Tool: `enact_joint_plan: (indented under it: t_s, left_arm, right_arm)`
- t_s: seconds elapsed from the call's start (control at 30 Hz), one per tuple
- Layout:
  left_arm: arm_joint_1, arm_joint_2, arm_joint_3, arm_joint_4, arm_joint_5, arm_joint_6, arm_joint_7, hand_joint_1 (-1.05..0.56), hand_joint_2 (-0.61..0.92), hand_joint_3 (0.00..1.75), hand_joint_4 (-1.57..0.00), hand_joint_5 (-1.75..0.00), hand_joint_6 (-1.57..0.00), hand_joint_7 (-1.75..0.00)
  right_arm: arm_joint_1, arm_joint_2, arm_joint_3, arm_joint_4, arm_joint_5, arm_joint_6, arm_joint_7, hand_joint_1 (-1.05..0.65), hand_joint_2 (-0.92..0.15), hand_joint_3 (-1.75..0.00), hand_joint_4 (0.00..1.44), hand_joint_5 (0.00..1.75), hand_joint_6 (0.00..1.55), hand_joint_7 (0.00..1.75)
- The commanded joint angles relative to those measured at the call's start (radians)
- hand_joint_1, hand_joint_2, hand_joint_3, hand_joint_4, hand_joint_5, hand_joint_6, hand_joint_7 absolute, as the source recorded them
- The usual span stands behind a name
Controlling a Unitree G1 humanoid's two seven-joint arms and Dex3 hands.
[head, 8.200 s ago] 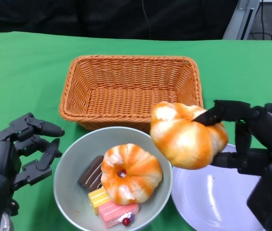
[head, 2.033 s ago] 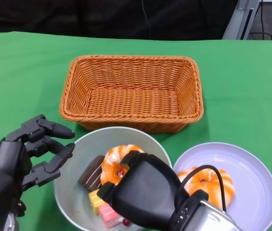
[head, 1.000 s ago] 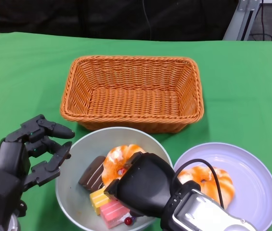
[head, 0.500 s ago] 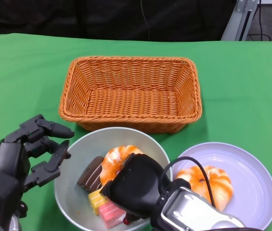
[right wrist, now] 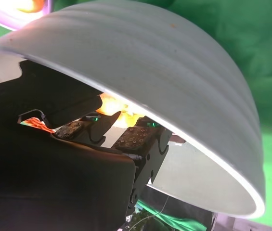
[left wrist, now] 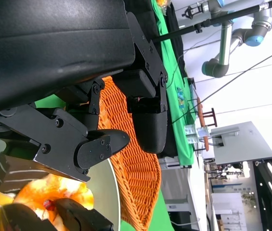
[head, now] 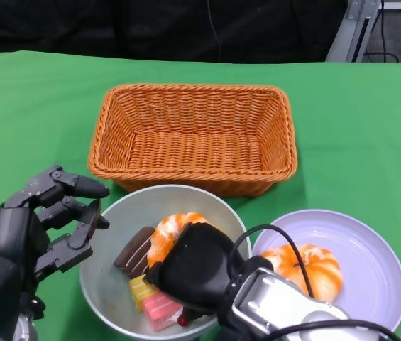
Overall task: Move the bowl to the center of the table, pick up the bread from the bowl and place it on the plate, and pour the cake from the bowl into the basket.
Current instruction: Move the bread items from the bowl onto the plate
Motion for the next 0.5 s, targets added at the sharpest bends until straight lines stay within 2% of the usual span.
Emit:
enact_joint_plan:
  t_s: [0.03, 0.13, 0.2, 0.27, 0.3, 0.37, 0.43, 0.5]
  left_arm:
    - [0.005, 0.001, 0.002, -0.016, 0.002, 0.014, 0.009, -0.08, 0.63, 0.81, -0.76, -1.38, -0.82, -1.01]
    - [0.004, -0.002, 0.001, -0.018, -0.001, 0.02, 0.006, -0.09, 0.62, 0.8, -0.76, -1.38, -0.83, -1.0]
    - [0.005, -0.004, 0.0, -0.022, -0.002, 0.029, 0.006, -0.09, 0.61, 0.8, -0.76, -1.38, -0.83, -1.0]
    - [0.006, -0.006, 0.001, -0.025, -0.001, 0.032, 0.008, -0.09, 0.61, 0.8, -0.76, -1.38, -0.83, -1.0]
    - [0.006, -0.007, 0.001, -0.025, 0.001, 0.032, 0.009, -0.09, 0.62, 0.8, -0.75, -1.37, -0.83, -1.0]
    - [0.006, -0.007, 0.002, -0.022, 0.004, 0.028, 0.01, -0.09, 0.62, 0.8, -0.75, -1.37, -0.82, -1.0]
    - [0.003, -0.007, 0.004, -0.013, 0.003, 0.019, 0.006, -0.1, 0.62, 0.79, -0.75, -1.37, -0.83, -1.0]
    - [0.0, -0.007, 0.005, -0.004, -0.001, 0.01, 0.0, -0.09, 0.62, 0.79, -0.76, -1.37, -0.83, -1.0]
  right_arm:
    - [0.042, -0.065, -0.004, 0.104, 0.054, -0.046, -0.054, -0.36, -0.81, 0.0, 1.09, 0.36, 0.92, 0.02]
    - [0.038, -0.076, -0.022, 0.128, 0.096, -0.081, -0.135, -0.36, -0.8, 0.0, 1.04, 0.49, 0.99, 0.01]
    - [0.034, -0.08, -0.042, 0.142, 0.132, -0.107, -0.186, -0.35, -0.86, -0.01, 0.95, 0.75, 1.01, 0.0]
    - [0.033, -0.084, -0.061, 0.145, 0.162, -0.124, -0.217, -0.35, -0.87, -0.01, 0.92, 0.83, 1.01, 0.0]
    - [0.033, -0.086, -0.07, 0.144, 0.176, -0.131, -0.23, -0.33, -0.88, 0.0, 0.94, 0.73, 1.01, 0.0]
    - [0.037, -0.092, -0.098, 0.132, 0.214, -0.152, -0.252, -0.32, -0.88, 0.0, 0.96, 0.65, 1.0, 0.0]
    - [0.041, -0.103, -0.128, 0.112, 0.256, -0.178, -0.268, -0.28, -0.89, 0.0, 1.06, 0.42, 1.02, 0.0]
    - [0.043, -0.118, -0.152, 0.087, 0.286, -0.198, -0.274, -0.28, -0.9, 0.0, 1.11, 0.36, 1.03, 0.01]
